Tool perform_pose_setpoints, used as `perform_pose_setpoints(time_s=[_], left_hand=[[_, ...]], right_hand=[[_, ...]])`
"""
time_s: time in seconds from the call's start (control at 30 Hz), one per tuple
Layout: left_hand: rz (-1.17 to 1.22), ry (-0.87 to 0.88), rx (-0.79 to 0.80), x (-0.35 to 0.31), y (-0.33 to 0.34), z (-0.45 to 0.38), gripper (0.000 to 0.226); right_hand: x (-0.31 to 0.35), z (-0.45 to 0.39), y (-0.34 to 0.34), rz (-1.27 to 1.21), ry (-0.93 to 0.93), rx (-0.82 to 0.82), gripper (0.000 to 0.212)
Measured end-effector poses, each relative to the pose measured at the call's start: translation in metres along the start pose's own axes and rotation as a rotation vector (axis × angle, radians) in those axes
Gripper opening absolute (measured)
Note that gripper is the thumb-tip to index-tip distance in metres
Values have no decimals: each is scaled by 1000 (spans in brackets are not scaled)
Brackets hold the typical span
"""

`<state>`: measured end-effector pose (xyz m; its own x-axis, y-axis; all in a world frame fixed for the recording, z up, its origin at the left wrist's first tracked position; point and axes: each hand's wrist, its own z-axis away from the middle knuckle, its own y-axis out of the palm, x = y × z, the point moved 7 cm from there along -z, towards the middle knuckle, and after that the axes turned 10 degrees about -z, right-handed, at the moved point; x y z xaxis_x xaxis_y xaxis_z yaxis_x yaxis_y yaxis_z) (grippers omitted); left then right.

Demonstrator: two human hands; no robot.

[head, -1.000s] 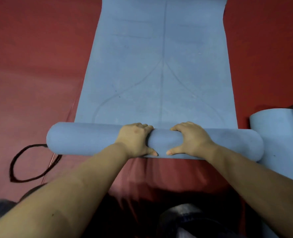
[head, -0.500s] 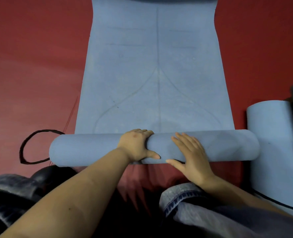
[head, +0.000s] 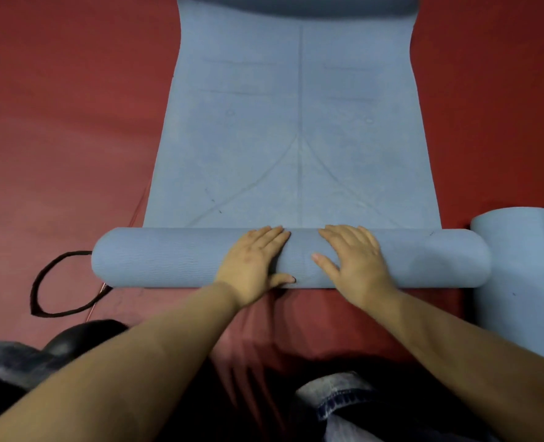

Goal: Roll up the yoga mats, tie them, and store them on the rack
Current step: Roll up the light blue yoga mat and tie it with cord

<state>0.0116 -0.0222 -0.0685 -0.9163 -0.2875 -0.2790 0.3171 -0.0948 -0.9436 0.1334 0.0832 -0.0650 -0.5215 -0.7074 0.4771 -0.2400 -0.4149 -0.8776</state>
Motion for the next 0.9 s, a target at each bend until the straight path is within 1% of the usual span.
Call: perform_pose_setpoints(time_s=[0.1, 0.17, 0.2, 0.23, 0.27, 0.3, 0.33, 0.37, 0.43, 0.47, 0.5, 0.57, 0.6, 0.63, 0.7, 0.73, 0.77, 0.8, 0.87, 0.9], left_hand=[[33, 19, 153, 9, -5, -27, 85], [51, 6, 214, 15, -10, -42, 82], [41, 0, 213, 15, -13, -46, 79], [25, -22, 173, 15, -16, -48, 74], [-5, -47, 69, 15, -20, -47, 65], [-47, -61, -76, 12, -26, -40, 56], [-60, -65, -152, 7, -27, -32, 50], [-60, -68, -177, 4, -22, -26, 50], [-99, -53, -172, 5, -10, -24, 57], [-93, -51, -161, 7, -8, -28, 61], [-59, -64, -151, 9, -12, -33, 65], [-19, -83, -115, 17, -20, -48, 74], [-17, -65, -81, 22, -23, -58, 75], [-5, -54, -38, 27, -27, -68, 75], [23, -50, 80, 36, -37, -86, 75], [29, -49, 111, 37, -42, -92, 74], [21, -61, 99, 38, -47, -96, 70], [-12, -91, 42, 41, -50, -100, 63], [-85, -147, -105, 40, -56, -100, 50], [-82, -151, -136, 38, -55, -100, 50]], right_hand=[[-6, 25, -10, 29, -41, -90, 60], [-13, 24, -15, -6, -24, -86, 64], [-15, 18, -15, -15, -14, -65, 67], [-18, 9, -14, -25, -1, -27, 72], [-21, -4, -13, -36, 16, 11, 75], [-24, -19, -14, -46, 38, 48, 78], [-28, -34, -17, -54, 61, 85, 77], [-32, -49, -19, -63, 86, 125, 74], [-38, -75, -20, -68, 132, 201, 66], [-39, -80, -19, -70, 153, 209, 63], [-38, -81, -18, -72, 155, 165, 60], [-29, -66, -21, -70, 119, -33, 59], [-24, -55, -20, -56, 84, -101, 62], [-20, -45, -17, -27, 49, -128, 68], [-20, -40, -12, -1, 25, -109, 80], [-21, -46, -15, -17, 29, -106, 84], [-23, -56, -19, -28, 39, -114, 85], [-24, -68, -22, -29, 53, -96, 84], [-29, -95, -25, -22, 81, 15, 82], [-32, -107, -28, -31, 85, 56, 82]])
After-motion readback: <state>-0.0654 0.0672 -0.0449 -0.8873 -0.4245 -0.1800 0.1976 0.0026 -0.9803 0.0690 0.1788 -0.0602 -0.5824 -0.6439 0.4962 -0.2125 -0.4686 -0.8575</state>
